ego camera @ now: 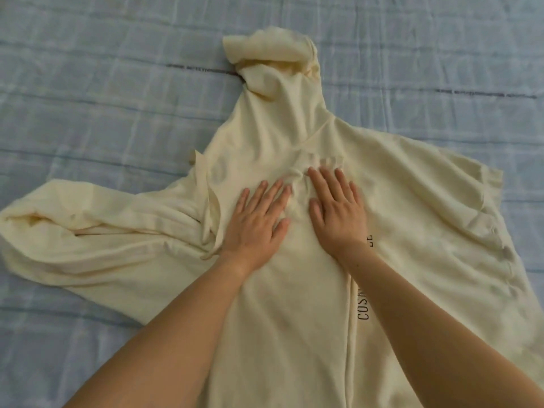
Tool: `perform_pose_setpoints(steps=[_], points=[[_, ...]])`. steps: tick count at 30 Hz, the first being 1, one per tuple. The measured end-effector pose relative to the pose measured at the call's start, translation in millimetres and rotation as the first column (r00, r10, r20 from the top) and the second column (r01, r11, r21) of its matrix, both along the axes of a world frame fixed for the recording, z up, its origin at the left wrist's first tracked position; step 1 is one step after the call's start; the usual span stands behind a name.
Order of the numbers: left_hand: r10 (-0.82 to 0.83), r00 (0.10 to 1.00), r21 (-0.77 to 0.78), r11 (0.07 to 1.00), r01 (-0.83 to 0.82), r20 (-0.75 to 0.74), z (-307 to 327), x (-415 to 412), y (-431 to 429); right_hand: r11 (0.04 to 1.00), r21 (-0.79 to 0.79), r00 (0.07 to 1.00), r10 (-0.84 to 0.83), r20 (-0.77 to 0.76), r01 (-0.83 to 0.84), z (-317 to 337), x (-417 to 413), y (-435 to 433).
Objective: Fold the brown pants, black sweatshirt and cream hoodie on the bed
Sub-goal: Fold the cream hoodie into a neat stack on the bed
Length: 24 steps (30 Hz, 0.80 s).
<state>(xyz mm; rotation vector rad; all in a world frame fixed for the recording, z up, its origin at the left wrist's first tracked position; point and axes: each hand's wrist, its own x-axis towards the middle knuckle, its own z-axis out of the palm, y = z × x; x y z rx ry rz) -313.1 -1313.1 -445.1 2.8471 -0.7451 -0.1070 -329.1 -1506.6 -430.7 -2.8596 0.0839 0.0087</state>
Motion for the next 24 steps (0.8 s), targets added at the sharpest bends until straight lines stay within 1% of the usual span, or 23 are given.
perform_pose_setpoints(steps=[3, 5, 7, 8, 10, 11, 12, 14, 16, 17, 19, 20, 21, 22, 23, 24], points=[[0.001, 1.0, -0.033, 0.999, -0.001, -0.002, 3, 2, -1, 1.0, 0.01, 1.0, -0.014, 0.005, 0.014, 3, 0, 0], [-0.006, 1.0, -0.049, 0.999, 0.005, -0.02, 10, 2, -2, 1.0, 0.022, 0.999, -0.02, -0.03, 0.021, 12, 0, 0], [-0.001, 0.999, -0.064, 0.998, -0.001, -0.037, 16, 2, -4, 1.0, 0.001, 0.996, -0.023, -0.084, 0.023, 20, 3, 4], [0.004, 0.999, -0.102, 0.995, -0.007, -0.035, 19, 6, -4, 0.999, -0.043, 0.994, -0.016, -0.11, 0.012, 24, 8, 6], [-0.026, 1.0, -0.242, 0.97, 0.03, 0.017, 24, 23, -3, 0.99, -0.132, 0.991, 0.036, -0.126, -0.053, 36, 33, 4], [-0.05, 0.997, -0.308, 0.949, 0.065, 0.056, 28, 36, -1, 0.989, -0.13, 0.992, 0.061, -0.109, -0.075, 44, 50, 1], [-0.053, 0.994, -0.356, 0.931, 0.085, 0.098, 33, 54, 1, 0.992, -0.097, 0.995, 0.072, -0.071, -0.079, 51, 70, -3], [0.021, 0.986, -0.4, 0.916, 0.047, 0.164, 41, 98, 6, 0.998, 0.018, 0.998, 0.056, 0.015, -0.056, 62, 112, -16], [0.18, 0.968, -0.369, 0.923, -0.105, 0.175, 43, 145, 9, 0.993, 0.118, 1.0, 0.003, 0.022, -0.006, 61, 149, -25], [0.268, 0.957, -0.345, 0.914, -0.215, 0.113, 45, 166, 9, 0.988, 0.149, 0.999, -0.034, -0.015, 0.036, 58, 162, -26], [0.372, 0.919, -0.343, 0.853, -0.393, -0.126, 48, 197, 6, 0.975, 0.191, 0.987, -0.085, -0.135, 0.11, 50, 183, -26], [0.37, 0.9, -0.368, 0.823, -0.433, -0.23, 47, 207, 4, 0.973, 0.191, 0.978, -0.094, -0.184, 0.129, 46, 190, -25], [0.343, 0.89, -0.399, 0.802, -0.444, -0.301, 48, 213, 3, 0.973, 0.188, 0.973, -0.093, -0.211, 0.133, 44, 195, -24], [0.313, 0.887, -0.426, 0.79, -0.441, -0.339, 49, 218, 2, 0.97, 0.204, 0.971, -0.087, -0.222, 0.133, 45, 201, -23], [0.29, 0.884, -0.451, 0.776, -0.442, -0.367, 51, 220, 0, 0.956, 0.258, 0.97, -0.079, -0.23, 0.139, 48, 206, -21], [0.28, 0.874, -0.48, 0.748, -0.458, -0.397, 54, 220, -1, 0.92, 0.356, 0.968, -0.079, -0.236, 0.162, 53, 209, -20]])
